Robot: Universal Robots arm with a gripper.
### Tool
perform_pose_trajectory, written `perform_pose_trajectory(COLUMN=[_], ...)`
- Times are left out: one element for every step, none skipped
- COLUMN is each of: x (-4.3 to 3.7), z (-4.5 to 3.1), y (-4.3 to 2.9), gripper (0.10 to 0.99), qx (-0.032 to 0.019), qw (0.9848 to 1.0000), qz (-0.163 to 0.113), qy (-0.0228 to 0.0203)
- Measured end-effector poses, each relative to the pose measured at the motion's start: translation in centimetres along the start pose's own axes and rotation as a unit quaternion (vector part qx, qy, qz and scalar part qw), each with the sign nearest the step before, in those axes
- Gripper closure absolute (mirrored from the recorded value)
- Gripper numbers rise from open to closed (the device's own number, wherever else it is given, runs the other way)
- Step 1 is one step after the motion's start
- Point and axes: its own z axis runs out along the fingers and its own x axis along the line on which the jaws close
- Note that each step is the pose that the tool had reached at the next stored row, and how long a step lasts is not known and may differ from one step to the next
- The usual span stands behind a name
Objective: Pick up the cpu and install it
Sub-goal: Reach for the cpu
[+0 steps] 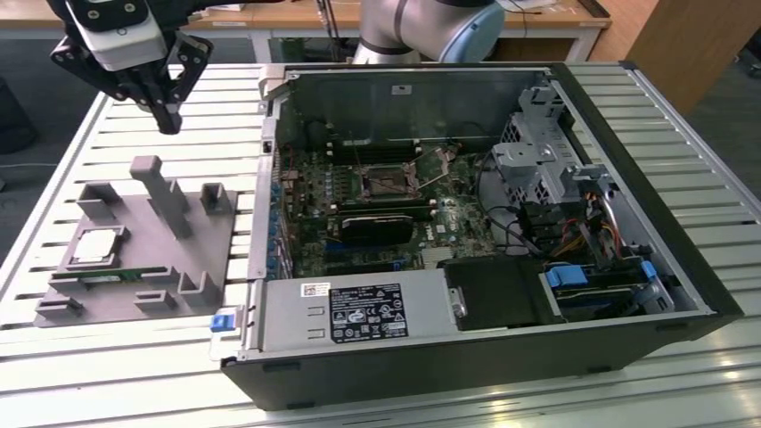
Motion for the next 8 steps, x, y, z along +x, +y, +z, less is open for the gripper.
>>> perform_pose_trajectory(x=[0.07, 0.13, 0.2, 0.26, 0.33, 0.4, 0.47, 0.53], z=[0.01, 0.01, 0.01, 0.01, 0.02, 0.02, 0.02, 0.03], y=[-0.01, -0.01, -0.01, -0.02, -0.02, -0.03, -0.04, -0.04], gripper=[0.98, 0.98, 0.98, 0.98, 0.98, 0.98, 0.98, 0.98], qx=[0.0, 0.0, 0.0, 0.0, 0.0, 0.0, 0.0, 0.0], qw=[1.0, 1.0, 1.0, 1.0, 1.0, 1.0, 1.0, 1.0], qz=[0.0, 0.0, 0.0, 0.0, 0.0, 0.0, 0.0, 0.0], qy=[0.0, 0.0, 0.0, 0.0, 0.0, 0.0, 0.0, 0.0])
